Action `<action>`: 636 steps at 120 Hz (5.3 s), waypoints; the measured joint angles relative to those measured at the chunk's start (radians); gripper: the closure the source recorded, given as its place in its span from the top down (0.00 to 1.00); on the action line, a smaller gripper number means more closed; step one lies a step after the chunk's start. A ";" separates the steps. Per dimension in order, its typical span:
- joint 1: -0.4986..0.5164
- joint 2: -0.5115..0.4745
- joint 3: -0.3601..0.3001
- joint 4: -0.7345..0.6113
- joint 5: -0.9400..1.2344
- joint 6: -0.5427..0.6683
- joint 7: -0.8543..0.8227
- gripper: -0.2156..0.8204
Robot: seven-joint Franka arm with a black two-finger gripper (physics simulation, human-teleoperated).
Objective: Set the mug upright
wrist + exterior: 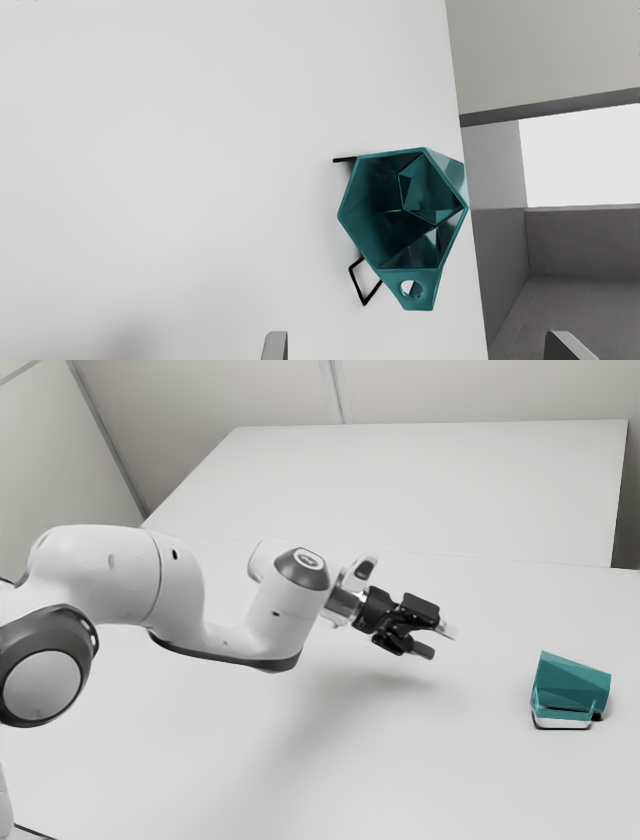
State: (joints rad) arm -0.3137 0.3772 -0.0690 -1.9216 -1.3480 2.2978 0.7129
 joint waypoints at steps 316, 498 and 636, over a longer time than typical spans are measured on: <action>-0.234 0.338 0.009 0.404 -0.053 0.013 0.068 0.28; 0.001 -0.164 0.007 0.083 0.880 -0.085 -0.253 0.03; 0.131 -0.403 -0.001 -0.259 1.517 -0.168 -0.722 0.03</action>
State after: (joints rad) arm -0.1831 -0.0256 -0.0697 -2.1801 0.1686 2.1299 -0.0096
